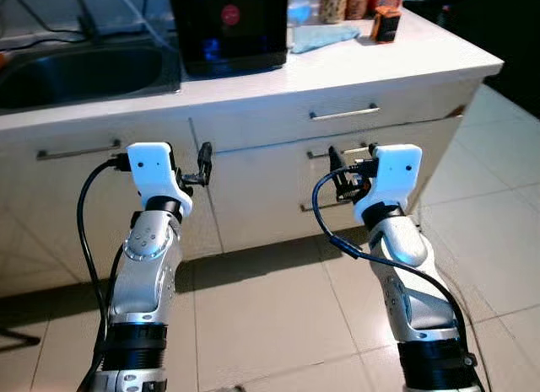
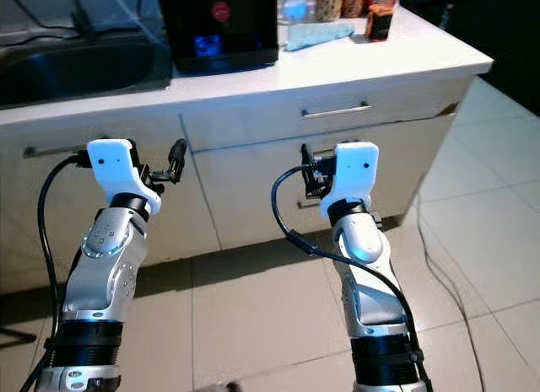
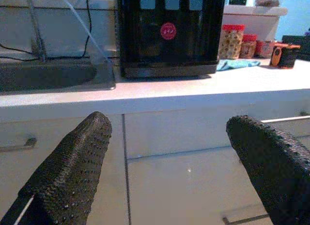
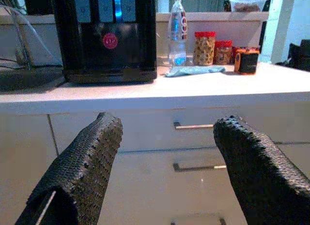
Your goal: Kitchen organization
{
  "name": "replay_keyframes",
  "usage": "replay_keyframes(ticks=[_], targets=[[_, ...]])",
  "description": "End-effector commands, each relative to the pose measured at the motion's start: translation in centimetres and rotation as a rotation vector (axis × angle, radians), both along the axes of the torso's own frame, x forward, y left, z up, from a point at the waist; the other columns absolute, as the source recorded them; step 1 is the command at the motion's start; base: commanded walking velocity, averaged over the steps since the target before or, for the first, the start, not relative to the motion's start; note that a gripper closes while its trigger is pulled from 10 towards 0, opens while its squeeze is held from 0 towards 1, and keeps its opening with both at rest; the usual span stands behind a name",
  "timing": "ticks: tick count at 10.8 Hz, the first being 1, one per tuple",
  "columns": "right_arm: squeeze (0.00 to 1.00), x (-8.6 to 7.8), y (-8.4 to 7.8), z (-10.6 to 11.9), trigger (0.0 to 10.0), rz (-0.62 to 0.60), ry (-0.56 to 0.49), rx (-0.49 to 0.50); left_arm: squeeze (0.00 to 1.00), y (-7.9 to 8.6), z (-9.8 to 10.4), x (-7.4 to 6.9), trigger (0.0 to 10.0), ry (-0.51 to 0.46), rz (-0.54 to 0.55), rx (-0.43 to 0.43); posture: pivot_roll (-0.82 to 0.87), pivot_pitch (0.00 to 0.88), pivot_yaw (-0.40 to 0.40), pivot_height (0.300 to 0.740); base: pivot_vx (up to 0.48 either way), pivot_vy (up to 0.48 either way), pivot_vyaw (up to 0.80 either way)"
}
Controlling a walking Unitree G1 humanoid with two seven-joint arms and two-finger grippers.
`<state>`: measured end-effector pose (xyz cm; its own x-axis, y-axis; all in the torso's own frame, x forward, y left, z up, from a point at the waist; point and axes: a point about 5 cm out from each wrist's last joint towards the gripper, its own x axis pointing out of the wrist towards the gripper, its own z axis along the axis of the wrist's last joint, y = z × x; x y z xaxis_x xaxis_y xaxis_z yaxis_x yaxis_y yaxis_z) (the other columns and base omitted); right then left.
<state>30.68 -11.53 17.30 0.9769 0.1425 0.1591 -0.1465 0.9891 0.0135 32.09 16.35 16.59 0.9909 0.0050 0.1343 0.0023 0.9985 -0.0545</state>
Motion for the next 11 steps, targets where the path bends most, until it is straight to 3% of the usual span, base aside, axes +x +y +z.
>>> replay_keyframes(ticks=[1,6,8,11], targets=[[0.00,-0.1,0.5,1.3,10.0,0.020,-0.059,0.001,0.00,0.0,0.4,0.1,10.0,-0.005,0.002,-0.006,-0.05,0.011,0.048,0.740,0.442,0.000,0.00],[0.00,-0.2,0.8,2.0,10.0,0.052,-0.082,-0.014,0.00,-0.1,1.9,0.2,10.0,-0.064,0.023,0.004,-0.05,0.015,0.032,0.740,0.445,0.000,0.00],[0.00,-0.1,1.1,2.0,10.0,0.064,-0.083,-0.012,0.00,0.0,1.5,0.2,10.0,-0.042,0.039,-0.002,-0.05,0.016,0.027,0.740,0.444,0.000,0.00],[0.00,-0.1,1.0,1.5,10.0,0.048,-0.060,0.003,0.00,0.1,1.3,0.3,10.0,-0.027,0.054,-0.033,-0.05,0.015,0.031,0.740,0.092,0.096,0.00]])
